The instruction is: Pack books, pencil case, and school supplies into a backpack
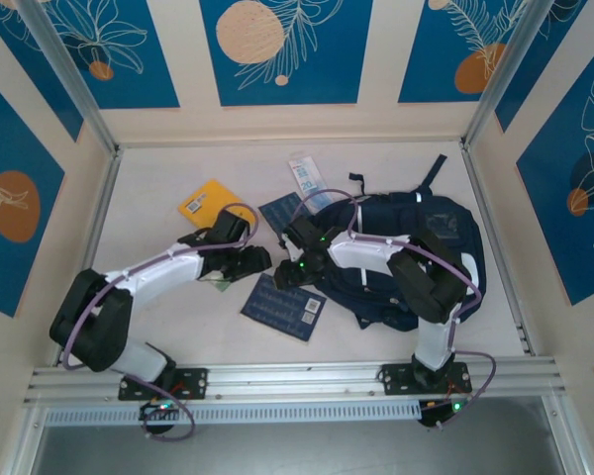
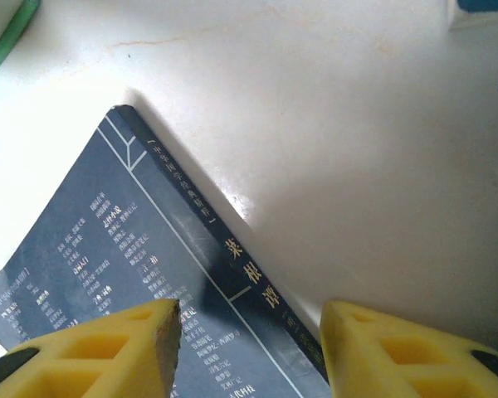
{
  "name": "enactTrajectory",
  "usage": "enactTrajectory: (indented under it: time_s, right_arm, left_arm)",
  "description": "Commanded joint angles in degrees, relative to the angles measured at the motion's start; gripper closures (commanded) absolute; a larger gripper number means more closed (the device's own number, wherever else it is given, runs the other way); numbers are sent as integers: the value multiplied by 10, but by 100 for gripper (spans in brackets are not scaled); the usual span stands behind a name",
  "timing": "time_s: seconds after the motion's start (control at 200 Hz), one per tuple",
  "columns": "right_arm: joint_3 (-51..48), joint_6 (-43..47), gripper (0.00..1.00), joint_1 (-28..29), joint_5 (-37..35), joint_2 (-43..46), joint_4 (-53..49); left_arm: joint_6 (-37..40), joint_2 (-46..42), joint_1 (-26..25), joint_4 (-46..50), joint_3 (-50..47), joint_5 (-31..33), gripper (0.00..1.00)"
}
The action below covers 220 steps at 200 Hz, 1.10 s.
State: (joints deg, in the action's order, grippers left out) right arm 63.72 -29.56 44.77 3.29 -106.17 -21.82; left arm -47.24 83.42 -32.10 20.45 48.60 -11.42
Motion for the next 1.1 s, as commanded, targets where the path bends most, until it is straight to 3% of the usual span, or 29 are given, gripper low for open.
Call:
enactTrajectory:
  time_s: [0.0, 0.26, 0.445, 0.6, 0.785, 1.095]
  right_arm:
    - [-11, 9, 52, -12, -1, 1, -57]
    - [-9, 30, 54, -33, 16, 1, -63]
    - [-8, 33, 54, -36, 13, -2, -62]
    - [-9, 32, 54, -36, 16, -4, -61]
    - [-7, 32, 55, -35, 20, -12, -62]
    - [-14, 32, 56, -34, 39, -17, -57]
  left_arm:
    - [-23, -48, -1, 7, -29, -23, 42]
    - [-53, -144, -70, 17, -121, -44, 43]
    - [-53, -111, -101, 20, -147, -71, 43]
    - [-62, -120, -106, 9, -162, -78, 41]
    - [-51, -61, -106, -9, -156, -116, 41]
    - [-1, -3, -96, 16, -67, -26, 41]
